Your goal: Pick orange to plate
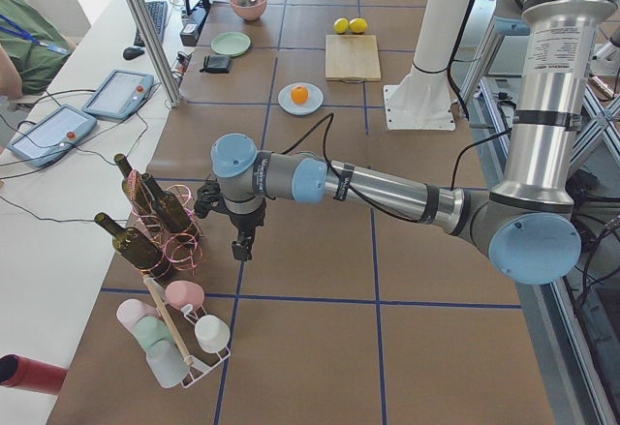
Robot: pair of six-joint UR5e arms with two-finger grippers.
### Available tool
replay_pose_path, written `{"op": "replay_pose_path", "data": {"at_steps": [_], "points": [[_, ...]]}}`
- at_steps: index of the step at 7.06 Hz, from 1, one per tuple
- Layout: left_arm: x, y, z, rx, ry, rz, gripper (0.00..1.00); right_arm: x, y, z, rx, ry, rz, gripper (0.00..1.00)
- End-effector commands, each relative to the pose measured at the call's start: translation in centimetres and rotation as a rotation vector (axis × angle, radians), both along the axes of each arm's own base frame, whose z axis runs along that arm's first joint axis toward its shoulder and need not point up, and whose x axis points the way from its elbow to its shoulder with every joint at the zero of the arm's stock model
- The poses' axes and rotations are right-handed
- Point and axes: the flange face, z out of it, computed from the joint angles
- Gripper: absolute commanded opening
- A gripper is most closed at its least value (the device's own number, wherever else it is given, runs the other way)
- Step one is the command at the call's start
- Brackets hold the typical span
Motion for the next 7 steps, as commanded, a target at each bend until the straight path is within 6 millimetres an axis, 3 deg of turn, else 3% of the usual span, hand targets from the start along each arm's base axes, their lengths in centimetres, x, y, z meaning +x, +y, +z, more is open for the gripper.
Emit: {"op": "replay_pose_path", "data": {"at_steps": [1,3,4,6,7], "points": [[-0.6,0.2,1.4,-0.028,-0.009,-0.010,1.00,8.3,2.3,10.0,-0.027,-0.015,-0.028,1.00],[-1.6,1.5,2.9,-0.060,-0.011,-0.027,1.00,10.2,4.8,13.1,-0.095,-0.031,0.020,1.00],[-1.7,2.1,3.6,-0.075,-0.012,-0.028,1.00,11.1,5.0,13.7,-0.103,-0.025,0.043,1.00],[-1.8,3.8,5.5,-0.113,-0.015,-0.029,1.00,14.5,7.6,15.7,-0.153,-0.052,0.119,1.00],[-2.2,4.4,6.1,-0.125,-0.015,-0.036,1.00,15.0,8.2,15.9,-0.156,-0.054,0.128,1.00]]}}
